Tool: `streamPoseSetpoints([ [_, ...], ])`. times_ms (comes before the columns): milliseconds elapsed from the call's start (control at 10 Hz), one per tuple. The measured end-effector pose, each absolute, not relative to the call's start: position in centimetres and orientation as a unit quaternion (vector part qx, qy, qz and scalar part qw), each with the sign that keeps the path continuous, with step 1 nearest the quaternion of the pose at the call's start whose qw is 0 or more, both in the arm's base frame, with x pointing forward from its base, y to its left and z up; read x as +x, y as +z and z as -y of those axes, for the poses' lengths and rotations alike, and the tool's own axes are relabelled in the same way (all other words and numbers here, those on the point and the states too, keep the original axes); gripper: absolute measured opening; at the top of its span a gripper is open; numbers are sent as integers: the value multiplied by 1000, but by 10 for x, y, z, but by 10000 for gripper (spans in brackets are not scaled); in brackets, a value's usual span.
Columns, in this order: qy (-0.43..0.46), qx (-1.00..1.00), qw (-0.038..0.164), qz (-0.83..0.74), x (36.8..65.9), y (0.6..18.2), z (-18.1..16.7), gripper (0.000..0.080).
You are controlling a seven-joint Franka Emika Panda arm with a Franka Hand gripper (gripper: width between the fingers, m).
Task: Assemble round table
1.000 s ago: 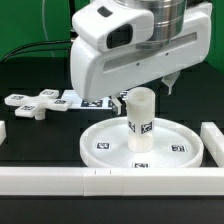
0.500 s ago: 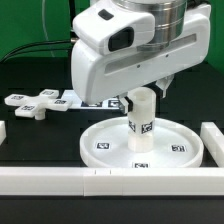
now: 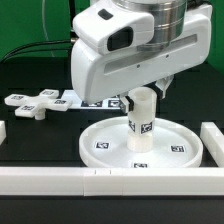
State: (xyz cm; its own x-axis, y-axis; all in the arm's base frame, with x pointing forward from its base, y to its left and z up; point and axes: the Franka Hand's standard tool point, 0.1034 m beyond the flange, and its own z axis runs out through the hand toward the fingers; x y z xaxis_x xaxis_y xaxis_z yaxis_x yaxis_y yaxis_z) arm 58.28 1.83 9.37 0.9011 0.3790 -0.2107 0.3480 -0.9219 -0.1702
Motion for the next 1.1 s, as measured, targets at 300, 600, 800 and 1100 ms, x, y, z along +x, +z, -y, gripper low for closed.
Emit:
streamPoseSetpoints([
  [300, 113, -990, 68, 48, 571, 91, -23, 409],
  [600, 89, -990, 51, -97, 569, 89, -30, 409],
  [800, 84, -973, 39, -209, 567, 90, -34, 409],
  [1100, 81, -946, 37, -312, 567, 87, -40, 409],
])
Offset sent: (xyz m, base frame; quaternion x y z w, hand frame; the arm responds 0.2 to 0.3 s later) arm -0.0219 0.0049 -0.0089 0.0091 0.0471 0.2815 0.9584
